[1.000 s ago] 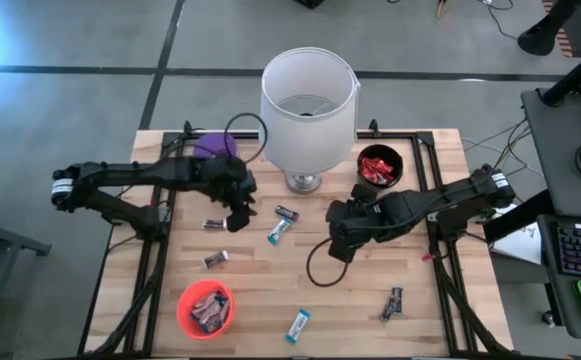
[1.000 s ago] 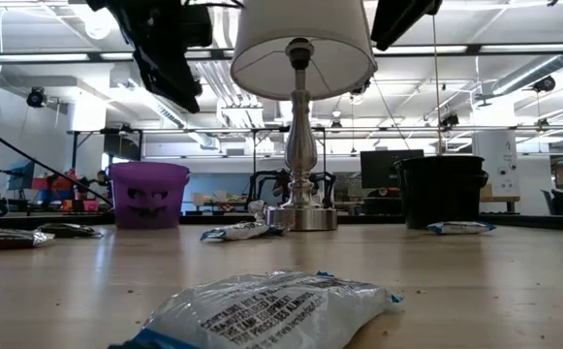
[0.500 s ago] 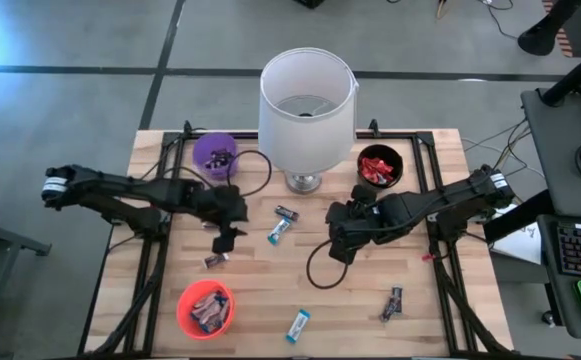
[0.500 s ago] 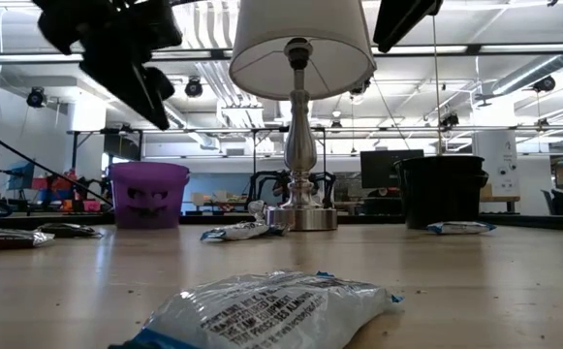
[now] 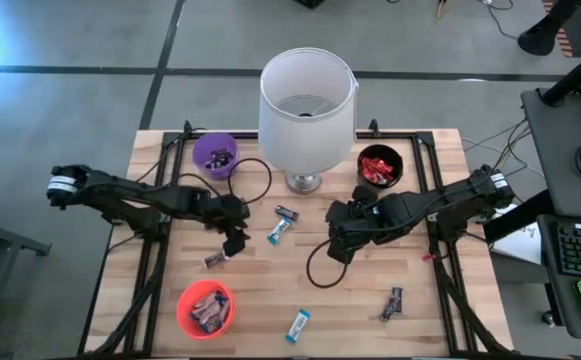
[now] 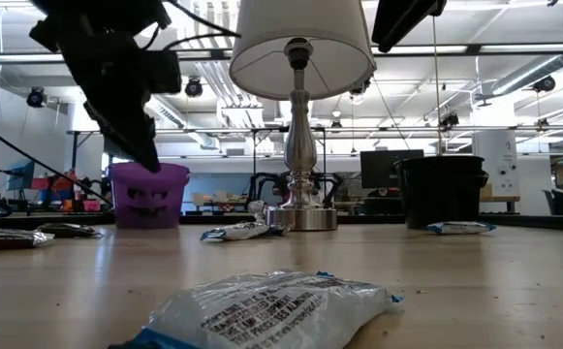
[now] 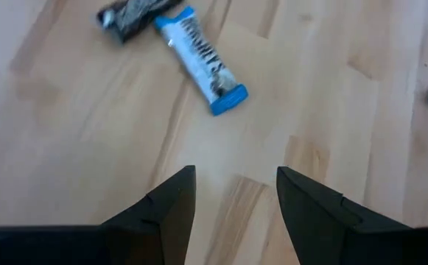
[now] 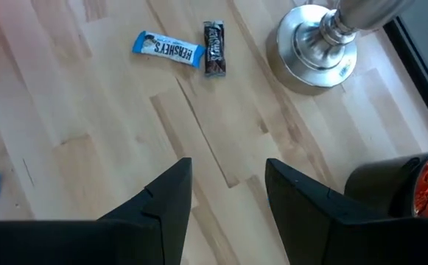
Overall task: Organize candy in baskets
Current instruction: Put the white chocolate bar into the orange bucket
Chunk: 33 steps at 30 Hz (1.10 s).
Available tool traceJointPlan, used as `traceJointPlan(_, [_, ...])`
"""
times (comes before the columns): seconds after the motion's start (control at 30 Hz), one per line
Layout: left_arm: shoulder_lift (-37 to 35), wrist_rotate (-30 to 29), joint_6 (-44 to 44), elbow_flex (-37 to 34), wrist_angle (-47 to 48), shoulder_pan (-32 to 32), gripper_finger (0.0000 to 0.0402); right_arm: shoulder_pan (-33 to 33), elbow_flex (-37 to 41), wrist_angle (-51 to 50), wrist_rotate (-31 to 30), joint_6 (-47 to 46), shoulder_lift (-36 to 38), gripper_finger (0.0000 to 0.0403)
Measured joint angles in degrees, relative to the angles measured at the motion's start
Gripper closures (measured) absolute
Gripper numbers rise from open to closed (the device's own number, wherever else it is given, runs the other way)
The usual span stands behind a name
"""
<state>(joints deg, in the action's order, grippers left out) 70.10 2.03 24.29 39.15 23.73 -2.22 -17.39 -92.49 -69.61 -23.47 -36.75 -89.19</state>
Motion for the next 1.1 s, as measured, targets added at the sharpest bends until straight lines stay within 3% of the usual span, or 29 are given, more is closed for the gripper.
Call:
traceJointPlan(0.5, [2.0,-1.2,13.3,-2.3,-1.3,-0.1,0.023,0.0,0.0,-0.5,2.4,1.4,0.0,0.0239])
traceJointPlan(0.8, [10.8,-3.1,21.1,-2.3,-17.6,0.3,0.0238,-0.3,0.0,-0.6,4.5,3.8,0.0,0.0239])
traceJointPlan(0.93, [13.9,-6.6,25.9,-2.4,-14.9,0.9,0.0242,-0.4,0.0,-0.6,5.3,3.9,0.0,0.0239])
traceJointPlan(1.1, [15.6,-5.5,26.3,-2.4,-22.0,0.5,0.0244,-0.8,0.0,-0.7,6.1,4.6,0.0,0.0239])
